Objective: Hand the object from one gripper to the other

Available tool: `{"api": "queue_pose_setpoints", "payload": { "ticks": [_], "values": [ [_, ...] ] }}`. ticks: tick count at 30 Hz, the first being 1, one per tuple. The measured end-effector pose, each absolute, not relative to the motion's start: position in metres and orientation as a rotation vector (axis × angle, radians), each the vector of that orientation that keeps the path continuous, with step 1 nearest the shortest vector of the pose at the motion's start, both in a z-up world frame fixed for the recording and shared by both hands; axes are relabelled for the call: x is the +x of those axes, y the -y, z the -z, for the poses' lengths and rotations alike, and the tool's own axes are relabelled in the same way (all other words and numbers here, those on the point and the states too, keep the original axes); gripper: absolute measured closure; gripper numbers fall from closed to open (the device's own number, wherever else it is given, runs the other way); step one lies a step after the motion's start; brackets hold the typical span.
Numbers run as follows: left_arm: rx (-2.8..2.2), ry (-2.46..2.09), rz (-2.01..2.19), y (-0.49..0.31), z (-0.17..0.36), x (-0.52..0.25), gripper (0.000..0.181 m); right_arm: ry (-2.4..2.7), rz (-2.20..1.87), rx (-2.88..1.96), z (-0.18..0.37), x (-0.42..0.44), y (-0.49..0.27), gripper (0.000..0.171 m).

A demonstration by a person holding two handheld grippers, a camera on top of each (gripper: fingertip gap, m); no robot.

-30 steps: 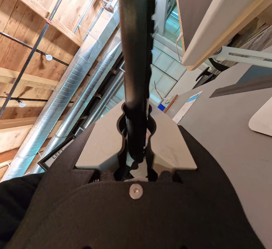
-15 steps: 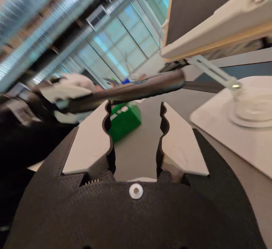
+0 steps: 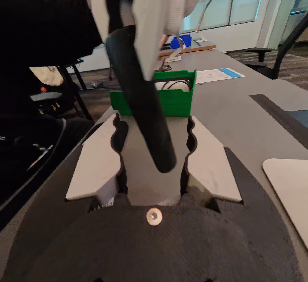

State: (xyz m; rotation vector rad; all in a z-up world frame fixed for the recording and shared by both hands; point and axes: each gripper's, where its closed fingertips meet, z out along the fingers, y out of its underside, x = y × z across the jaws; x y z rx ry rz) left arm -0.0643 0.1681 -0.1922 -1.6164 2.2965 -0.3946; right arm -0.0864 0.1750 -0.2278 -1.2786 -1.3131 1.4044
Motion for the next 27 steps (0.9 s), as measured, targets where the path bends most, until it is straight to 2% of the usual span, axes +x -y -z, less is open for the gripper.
{"api": "queue_pose_setpoints", "payload": {
  "ticks": [5, 11, 13, 14, 15, 23, 24, 26, 27],
  "values": [
    [-1.847, -2.082, 0.364, -0.214, 0.197, -0.063, 0.16, 1.29, -1.07, -1.372, 0.249, -0.094, -0.208, 0.092],
    [-2.159, -1.559, 0.495, -0.251, 0.201, -0.042, 0.16, 0.977, -0.523, -1.485, 0.254, -0.088, -0.278, 0.086],
    [-2.196, -1.455, 0.542, -0.254, 0.203, -0.036, 0.16, 0.953, -0.337, -1.531, 0.267, -0.082, -0.292, 0.091],
    [-2.225, -1.395, 0.556, -0.255, 0.204, -0.034, 0.16, 0.949, -0.288, -1.545, 0.273, -0.08, -0.296, 0.099],
    [-2.239, -1.354, 0.565, -0.257, 0.204, -0.032, 0.161, 0.935, -0.282, -1.562, 0.276, -0.078, -0.298, 0.106],
    [-2.122, -1.276, 0.586, -0.261, 0.187, -0.019, 0.158, 0.892, -0.489, -1.557, 0.26, -0.074, -0.292, 0.116],
    [-2.091, -1.284, 0.563, -0.261, 0.184, -0.018, 0.151, 0.895, -0.558, -1.56, 0.26, -0.075, -0.289, 0.117],
    [-2.045, -1.296, 0.548, -0.259, 0.179, -0.015, 0.125, 0.89, -0.68, -1.547, 0.257, -0.075, -0.285, 0.116],
    [-2.027, -1.278, 0.565, -0.257, 0.173, -0.015, 0.119, 0.889, -0.731, -1.54, 0.255, -0.073, -0.283, 0.116]
  ]
}}
